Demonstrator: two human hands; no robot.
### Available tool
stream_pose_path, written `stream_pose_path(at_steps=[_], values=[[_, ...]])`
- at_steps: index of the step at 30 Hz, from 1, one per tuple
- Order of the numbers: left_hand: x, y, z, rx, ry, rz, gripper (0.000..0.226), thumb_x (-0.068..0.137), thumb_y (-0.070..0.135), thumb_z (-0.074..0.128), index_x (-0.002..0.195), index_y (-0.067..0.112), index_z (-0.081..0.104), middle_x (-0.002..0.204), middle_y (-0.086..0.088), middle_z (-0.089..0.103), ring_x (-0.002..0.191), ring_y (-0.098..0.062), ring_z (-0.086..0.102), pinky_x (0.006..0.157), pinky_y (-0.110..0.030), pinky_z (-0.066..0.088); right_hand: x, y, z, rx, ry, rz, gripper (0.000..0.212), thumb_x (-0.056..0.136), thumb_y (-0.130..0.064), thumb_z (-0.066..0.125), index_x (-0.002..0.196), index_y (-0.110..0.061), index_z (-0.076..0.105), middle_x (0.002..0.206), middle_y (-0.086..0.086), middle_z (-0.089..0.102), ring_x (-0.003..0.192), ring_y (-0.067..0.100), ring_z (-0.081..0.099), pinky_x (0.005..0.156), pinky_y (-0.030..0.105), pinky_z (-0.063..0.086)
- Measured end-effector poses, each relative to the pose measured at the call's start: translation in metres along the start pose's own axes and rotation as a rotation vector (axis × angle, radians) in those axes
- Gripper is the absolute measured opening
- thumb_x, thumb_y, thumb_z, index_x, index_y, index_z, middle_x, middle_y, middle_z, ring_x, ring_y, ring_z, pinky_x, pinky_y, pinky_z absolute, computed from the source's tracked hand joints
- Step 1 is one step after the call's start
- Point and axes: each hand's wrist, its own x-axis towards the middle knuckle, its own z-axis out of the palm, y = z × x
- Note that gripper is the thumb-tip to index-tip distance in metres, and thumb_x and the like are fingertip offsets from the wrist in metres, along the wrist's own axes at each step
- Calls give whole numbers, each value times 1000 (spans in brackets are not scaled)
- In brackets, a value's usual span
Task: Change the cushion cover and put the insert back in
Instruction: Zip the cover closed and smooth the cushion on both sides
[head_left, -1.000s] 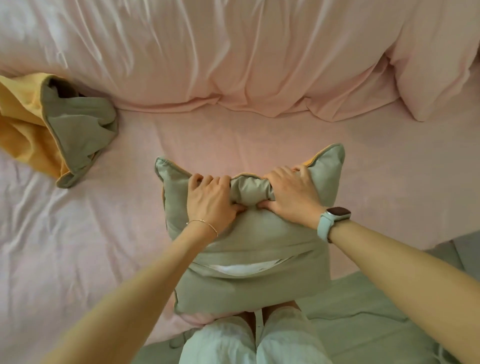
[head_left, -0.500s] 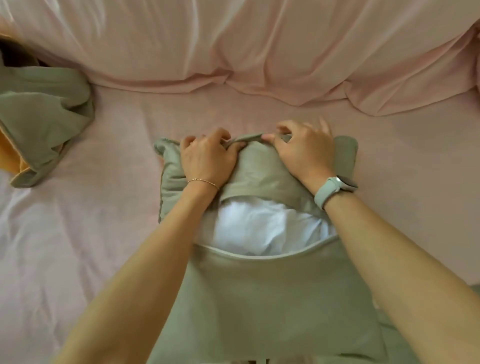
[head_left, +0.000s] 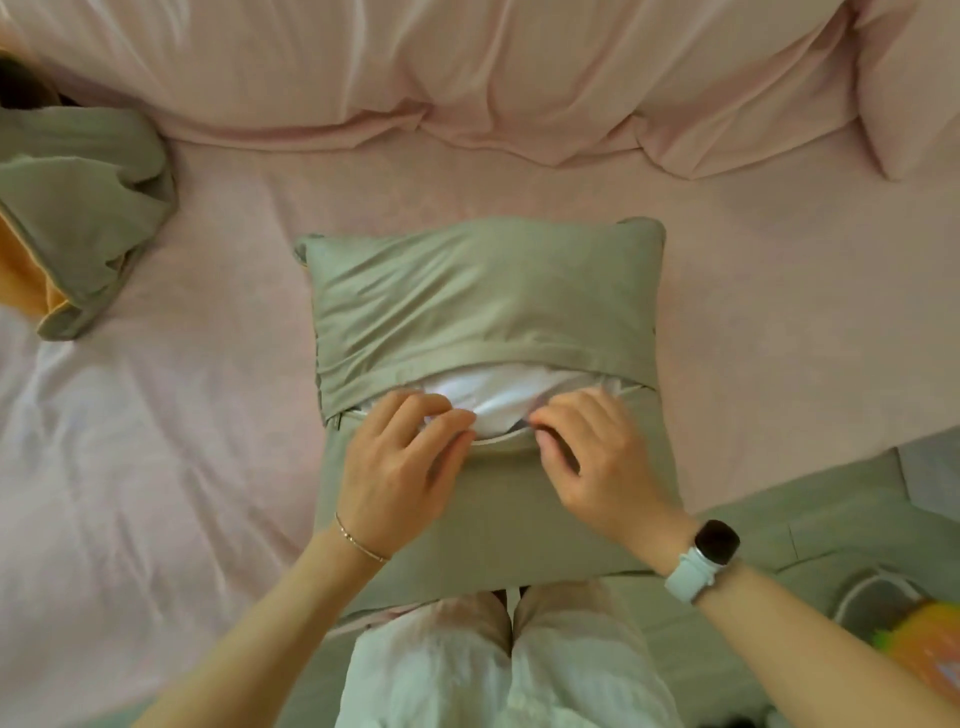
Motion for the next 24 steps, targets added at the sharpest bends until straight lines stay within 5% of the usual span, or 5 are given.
stream_pose_path(at_steps=[10,14,18,21,24], values=[[-12,8,14,122,-156,-119,34,86,26,52,114,8,60,109,-9,65,101,-20,48,85,-34,41,-20,-6,2,-115,-176,91,19,84,-27,51,91,-10,57,64,2,62,47,23,58,34,27,42],[-11,-1,20,86,-192,-176,43,78,24,64,115,6,50,124,-13,57,118,-19,38,105,-32,22,-9,-8,16,-249,-113,87,40,66,-19,80,96,-8,56,95,8,65,73,29,62,46,30,47],[-13,-12,19,129,-209,-104,38,80,32,51,112,11,49,134,-12,51,126,-21,32,109,-35,19,0,-2,23,-399,-118,72,66,63,-39,75,117,-9,50,124,8,57,103,29,47,78,41,40],[-7,-12,21,138,-183,-85,33,82,20,51,113,10,55,132,-11,53,126,-20,36,109,-35,20,17,8,30,-384,-185,177,63,66,-43,76,118,-12,58,109,4,65,103,27,48,80,42,36],[5,-12,26,171,-249,-95,41,80,19,43,117,9,56,125,-10,59,120,-22,46,104,-35,23,23,7,40,-381,-211,195,25,68,-29,75,87,-14,66,78,4,69,86,26,60,74,37,24]])
